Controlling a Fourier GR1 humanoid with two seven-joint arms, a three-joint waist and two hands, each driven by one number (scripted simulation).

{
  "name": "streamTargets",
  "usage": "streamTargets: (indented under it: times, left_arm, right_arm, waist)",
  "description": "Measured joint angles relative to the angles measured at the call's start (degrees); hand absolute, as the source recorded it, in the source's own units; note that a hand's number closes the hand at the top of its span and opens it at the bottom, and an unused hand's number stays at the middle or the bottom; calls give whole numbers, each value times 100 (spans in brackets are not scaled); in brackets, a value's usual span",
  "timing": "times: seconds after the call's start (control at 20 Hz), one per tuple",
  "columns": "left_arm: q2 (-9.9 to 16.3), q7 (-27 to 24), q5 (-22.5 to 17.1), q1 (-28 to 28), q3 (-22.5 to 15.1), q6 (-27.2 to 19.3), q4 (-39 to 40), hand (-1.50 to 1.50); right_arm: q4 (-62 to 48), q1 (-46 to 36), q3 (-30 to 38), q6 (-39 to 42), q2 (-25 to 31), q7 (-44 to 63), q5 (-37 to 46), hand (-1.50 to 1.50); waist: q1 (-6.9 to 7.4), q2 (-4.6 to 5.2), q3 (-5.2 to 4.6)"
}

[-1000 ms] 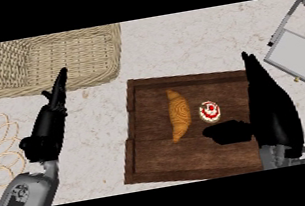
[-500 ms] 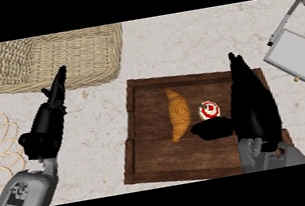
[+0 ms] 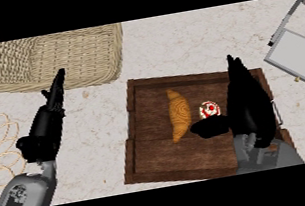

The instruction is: Pick the cupcake from the tray and place it in the tiered shelf

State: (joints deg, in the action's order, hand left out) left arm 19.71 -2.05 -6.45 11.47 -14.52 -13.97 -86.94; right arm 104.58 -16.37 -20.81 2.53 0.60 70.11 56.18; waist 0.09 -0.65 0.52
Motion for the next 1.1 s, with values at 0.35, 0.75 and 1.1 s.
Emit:
streamTargets:
  times: [0.35,0.75,1.1]
  left_arm:
    - [-60,-9,32,39,65,57,30,0]
    - [-101,131,130,9,79,88,-42,0]
    - [-171,181,192,41,125,123,-37,0]
  right_arm:
    - [-239,70,41,17,-9,-78,-12,-150]
    - [-559,84,82,-50,-11,-149,-19,-150]
    - [-901,156,149,-143,-14,-216,-1,-150]
  waist:
    - [-9,3,1]
    - [9,5,-2]
    - [13,8,0]
